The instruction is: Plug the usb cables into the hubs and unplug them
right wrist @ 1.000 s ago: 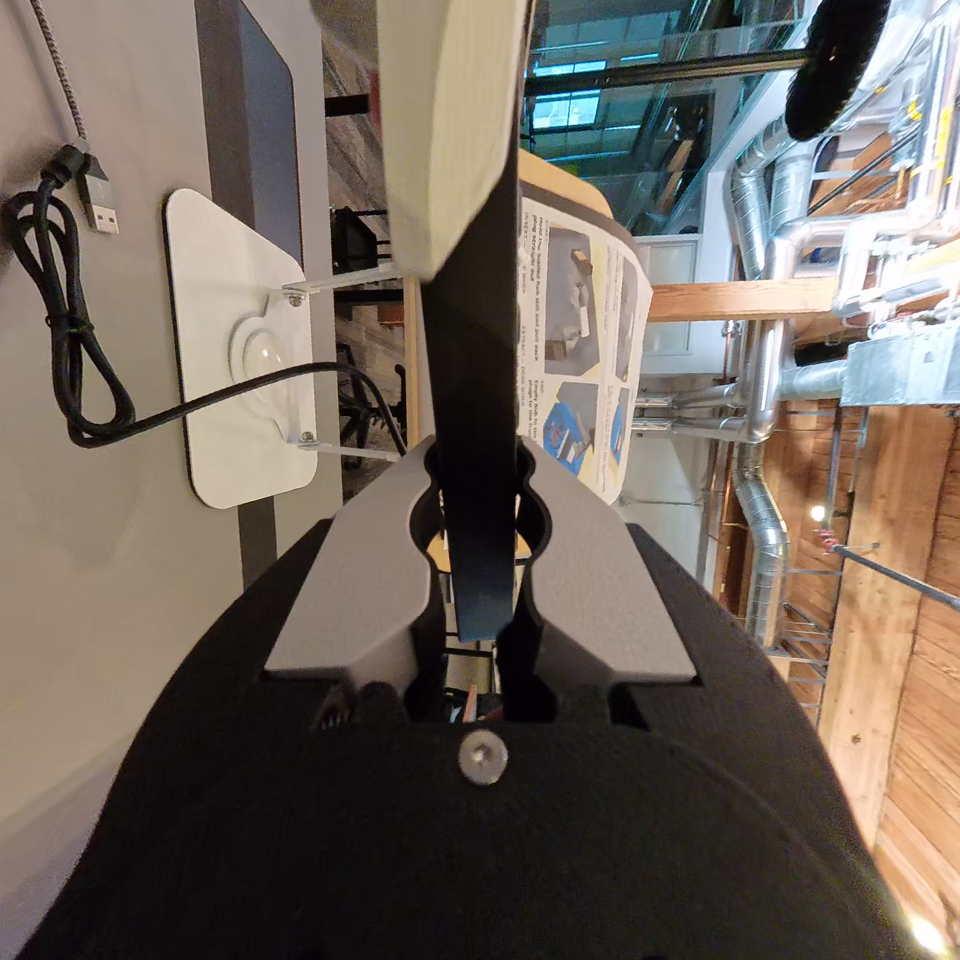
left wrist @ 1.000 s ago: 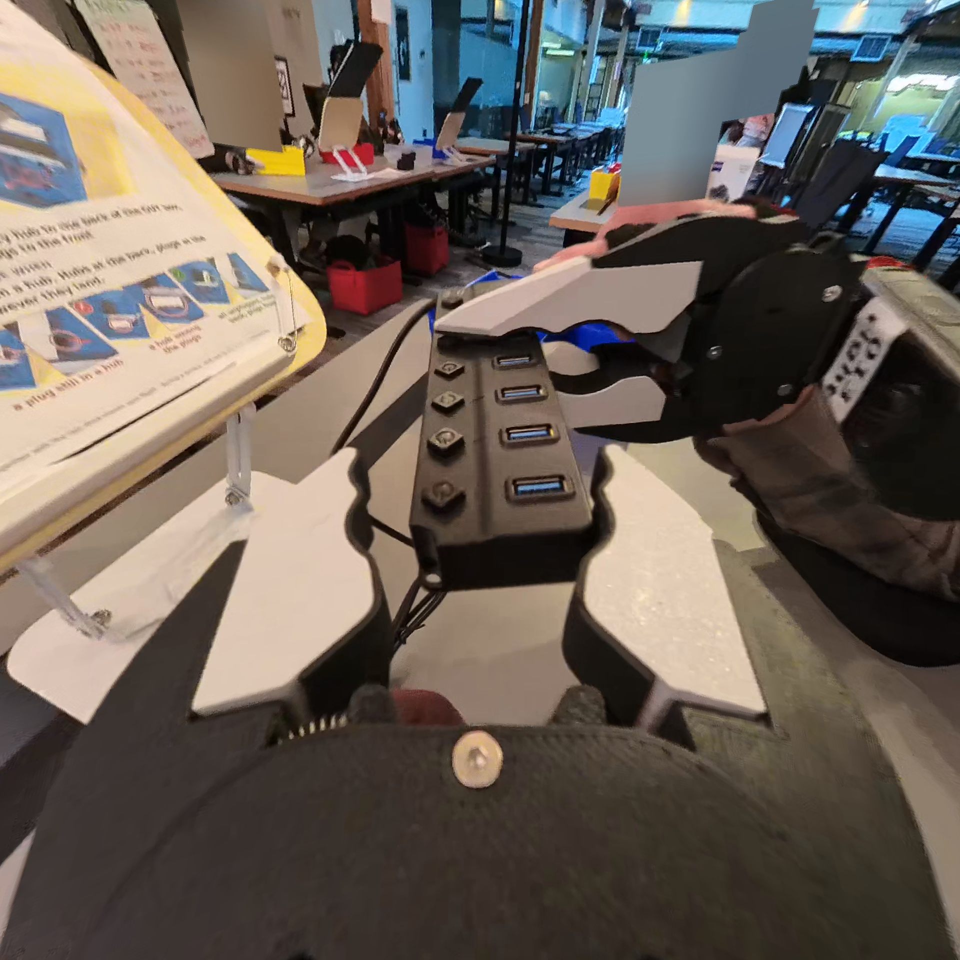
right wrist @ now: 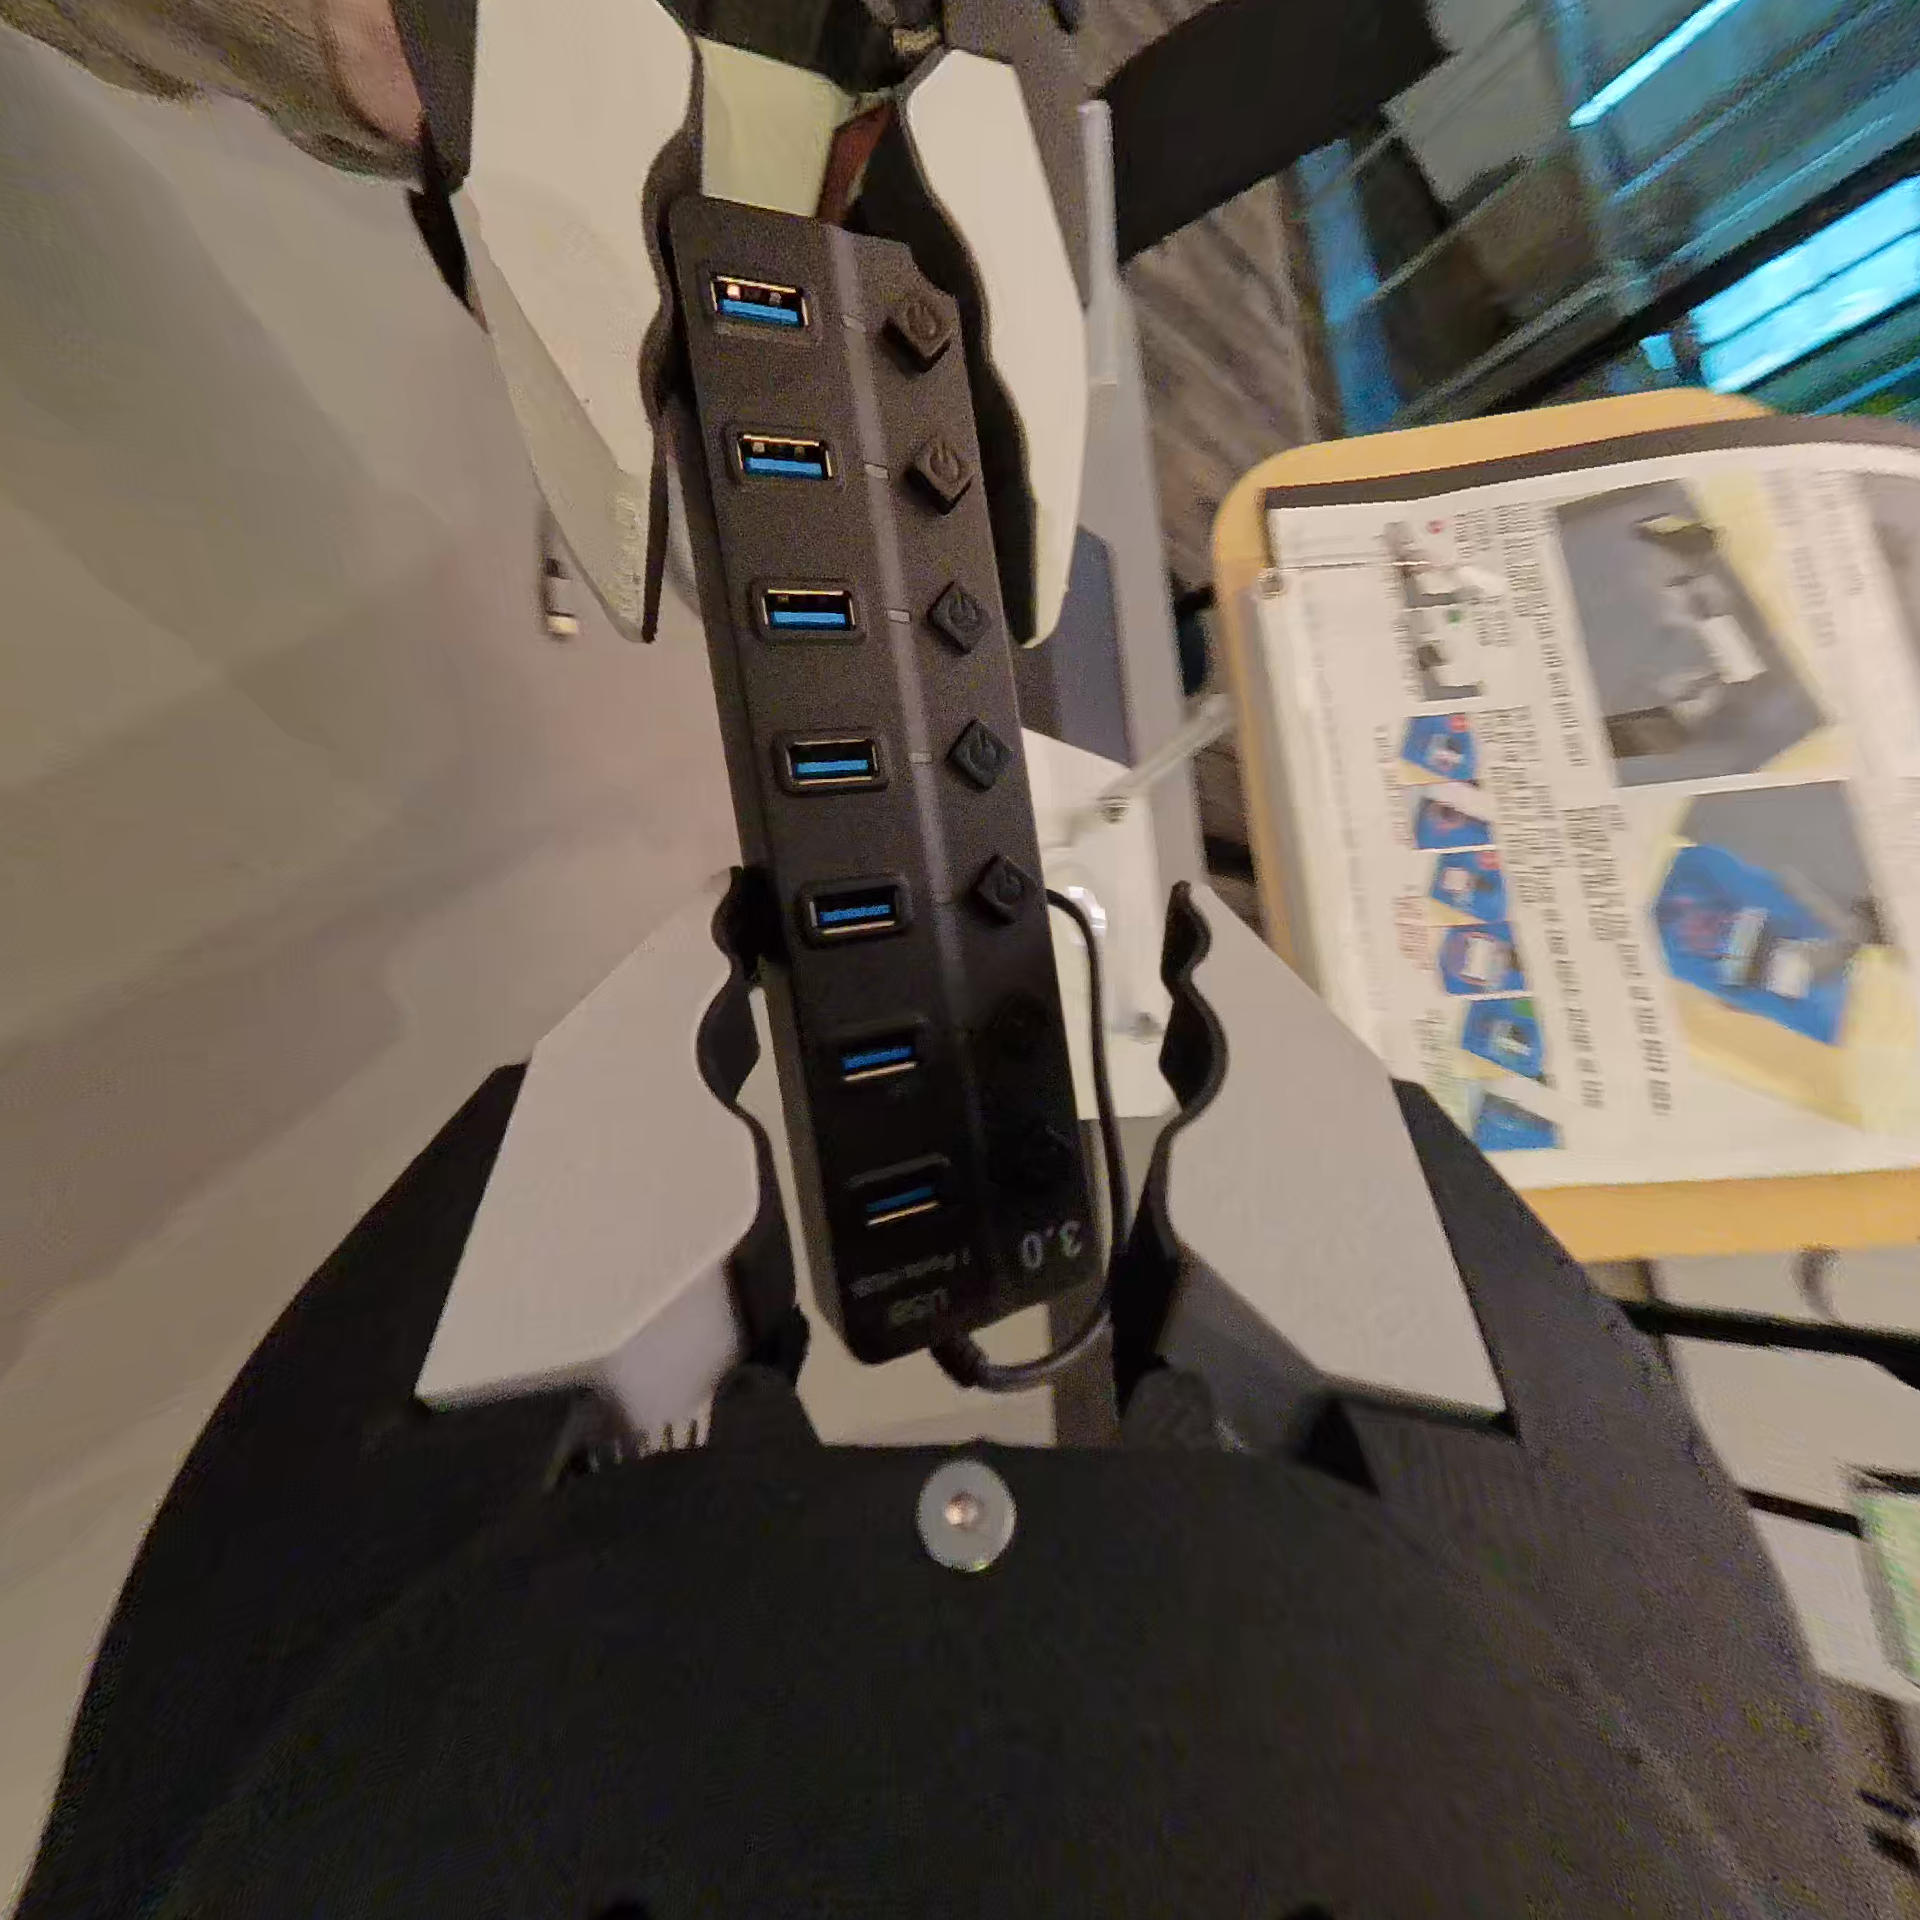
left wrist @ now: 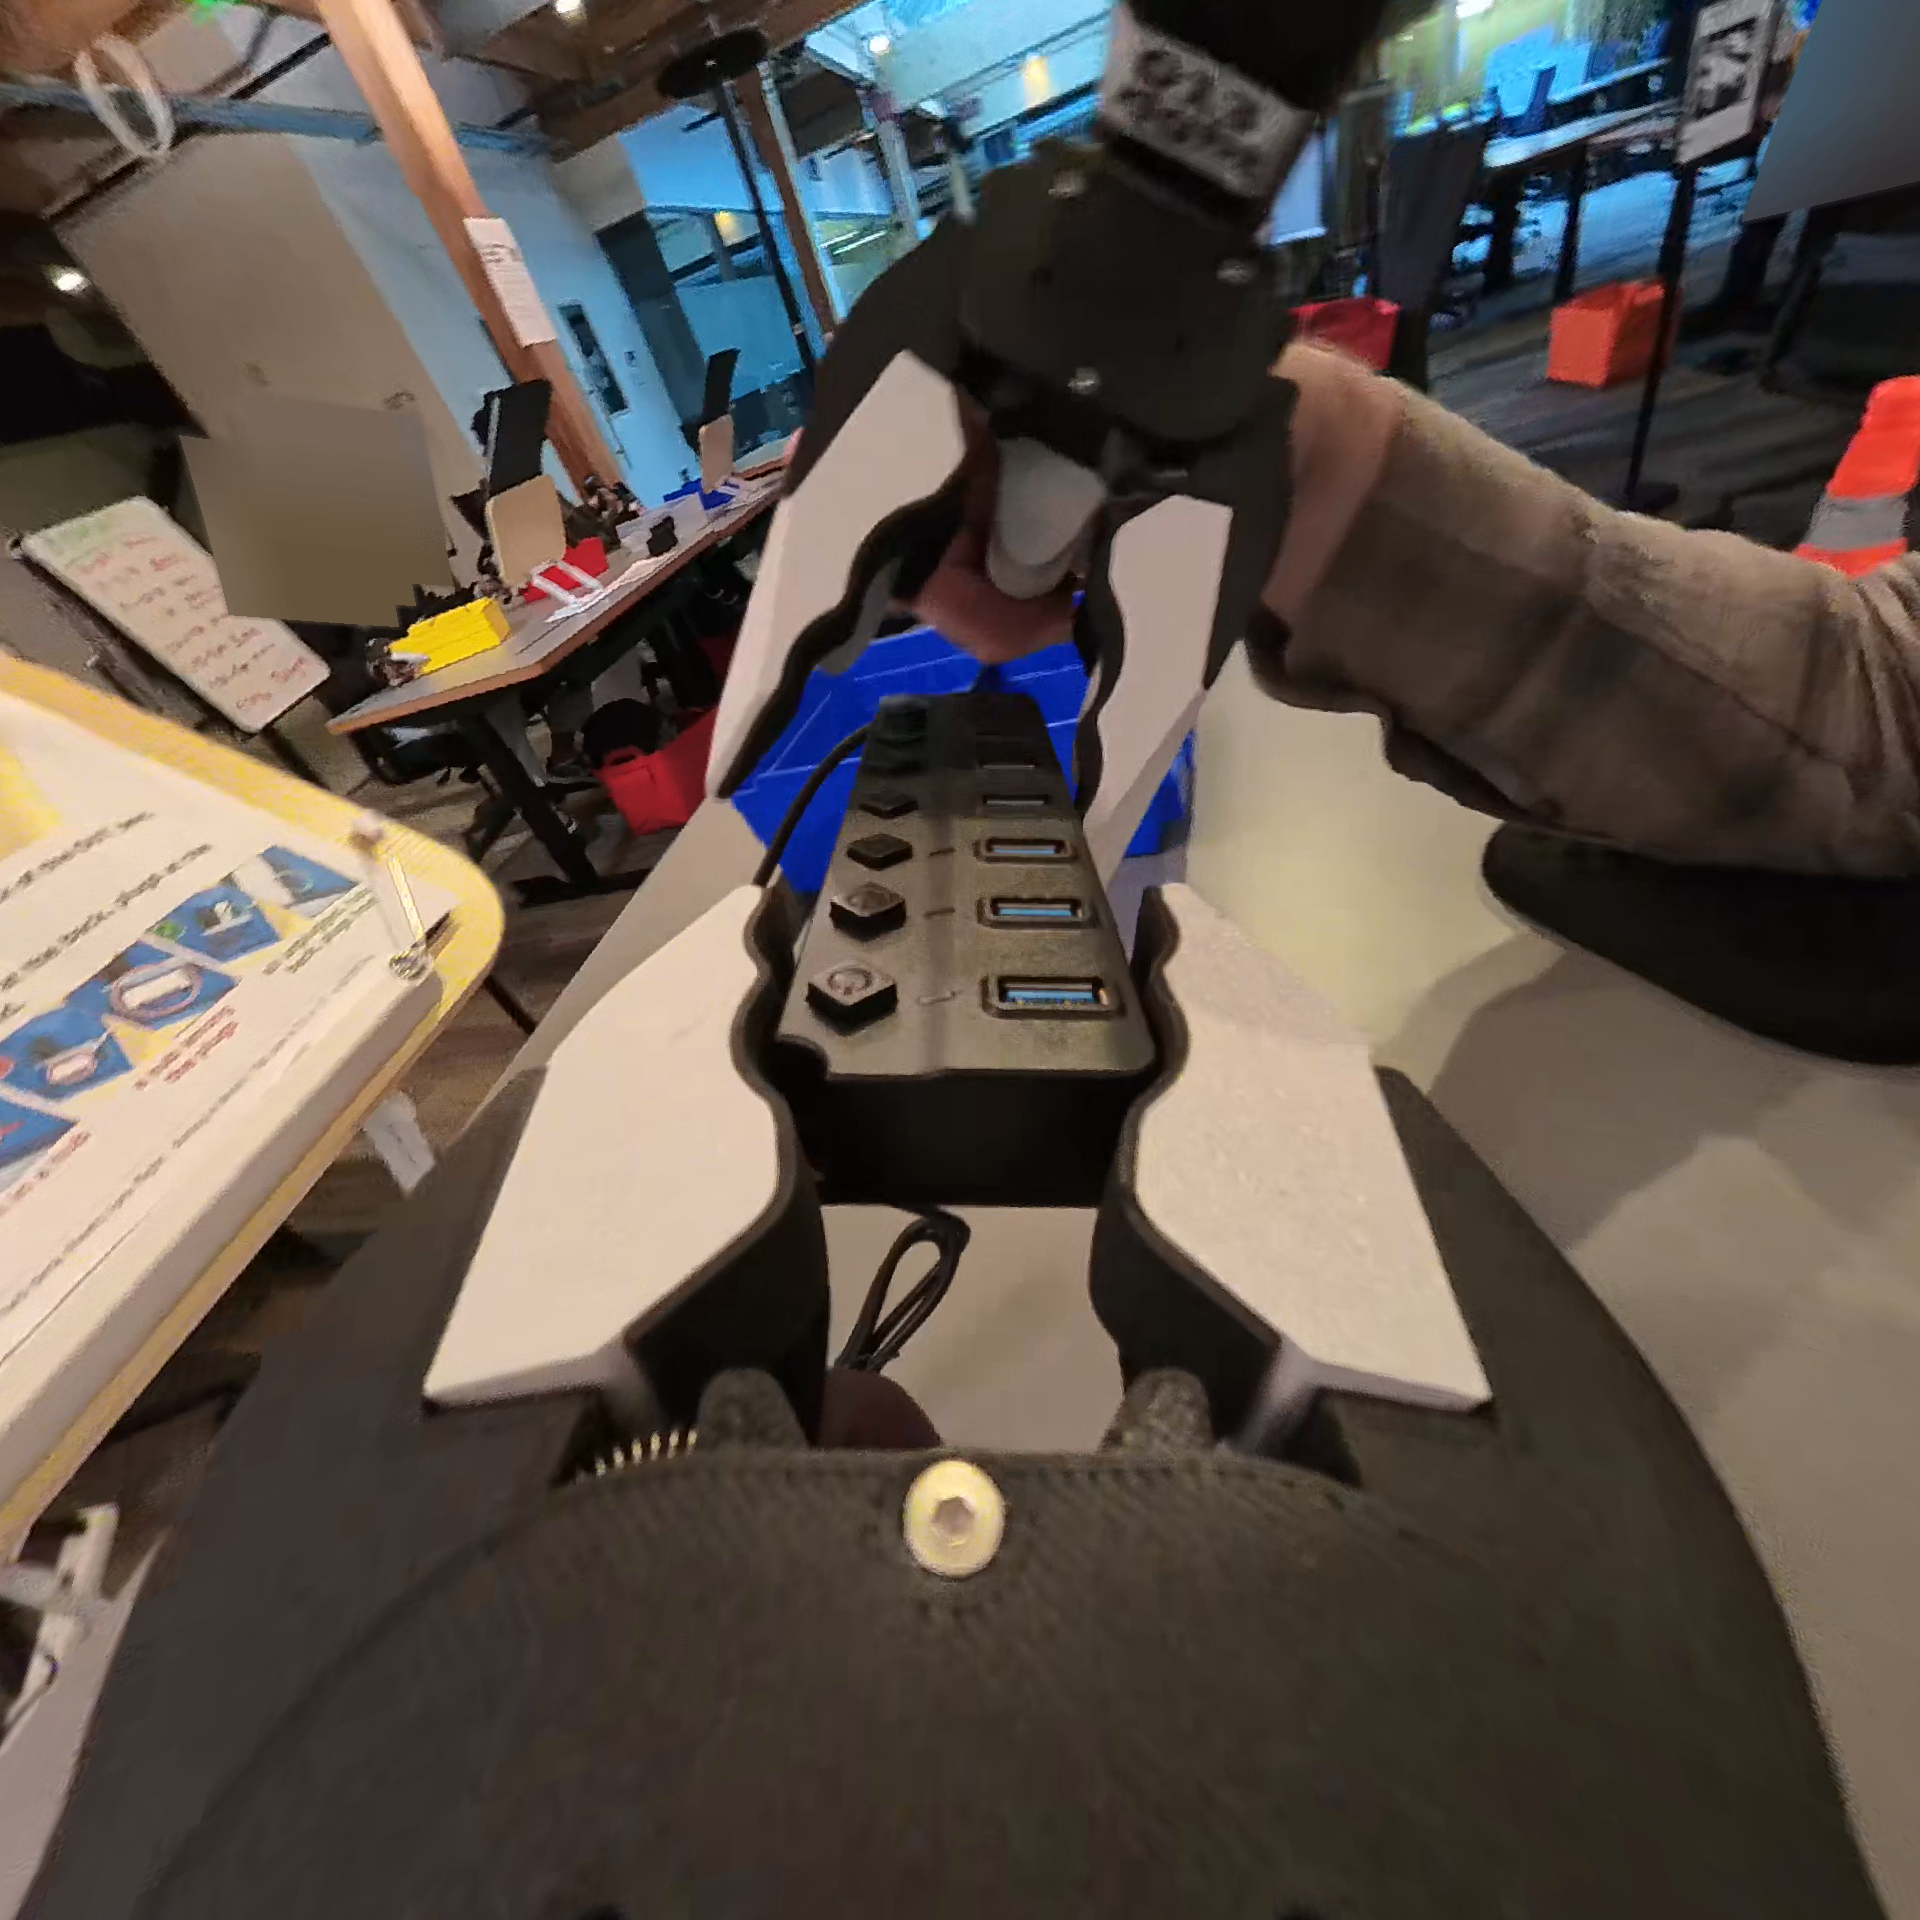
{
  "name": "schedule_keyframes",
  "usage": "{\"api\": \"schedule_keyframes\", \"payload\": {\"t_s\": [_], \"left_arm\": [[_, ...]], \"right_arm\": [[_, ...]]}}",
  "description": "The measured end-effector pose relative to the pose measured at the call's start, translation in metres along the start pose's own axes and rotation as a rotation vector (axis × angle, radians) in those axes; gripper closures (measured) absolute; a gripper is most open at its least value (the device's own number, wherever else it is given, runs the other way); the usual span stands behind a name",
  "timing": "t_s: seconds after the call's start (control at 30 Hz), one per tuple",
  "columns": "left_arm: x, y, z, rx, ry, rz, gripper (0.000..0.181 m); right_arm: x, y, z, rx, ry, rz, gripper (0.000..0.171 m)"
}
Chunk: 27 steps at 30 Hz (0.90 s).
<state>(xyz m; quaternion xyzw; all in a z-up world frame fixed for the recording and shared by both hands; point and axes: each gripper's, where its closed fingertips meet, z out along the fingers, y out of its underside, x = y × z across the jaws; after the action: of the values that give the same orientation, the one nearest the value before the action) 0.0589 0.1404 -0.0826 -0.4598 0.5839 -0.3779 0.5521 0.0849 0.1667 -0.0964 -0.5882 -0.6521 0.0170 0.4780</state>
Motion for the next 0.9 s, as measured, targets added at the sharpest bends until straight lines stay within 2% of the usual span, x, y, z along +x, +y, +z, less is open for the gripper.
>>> {"api": "schedule_keyframes", "payload": {"t_s": [0.03,0.17,0.33,0.37,0.53,0.8,0.9], "left_arm": [[0.005,-0.002,0.000,0.013,0.021,0.015,0.117],[0.015,-0.002,0.004,0.015,0.047,0.048,0.117],[0.016,-0.004,0.005,0.046,0.058,0.026,0.117],[0.014,-0.004,0.004,0.043,0.051,0.030,0.117],[0.009,-0.004,-0.002,0.076,0.056,0.010,0.118],[0.005,0.017,-0.007,-0.010,0.071,0.043,0.117],[-0.002,0.019,-0.014,-0.044,0.047,0.056,0.110]], "right_arm": [[-0.007,0.000,0.000,0.013,-0.048,0.019,0.091],[-0.027,0.002,0.003,0.045,-0.176,0.033,0.100],[-0.038,0.008,0.013,0.027,-0.232,0.027,0.104],[-0.038,0.006,0.015,0.040,-0.235,0.027,0.109],[-0.036,0.001,0.022,0.078,-0.242,0.049,0.109],[-0.031,0.009,0.030,-0.048,-0.180,-0.010,0.109],[-0.024,0.019,0.031,-0.121,-0.123,-0.050,0.110]]}}
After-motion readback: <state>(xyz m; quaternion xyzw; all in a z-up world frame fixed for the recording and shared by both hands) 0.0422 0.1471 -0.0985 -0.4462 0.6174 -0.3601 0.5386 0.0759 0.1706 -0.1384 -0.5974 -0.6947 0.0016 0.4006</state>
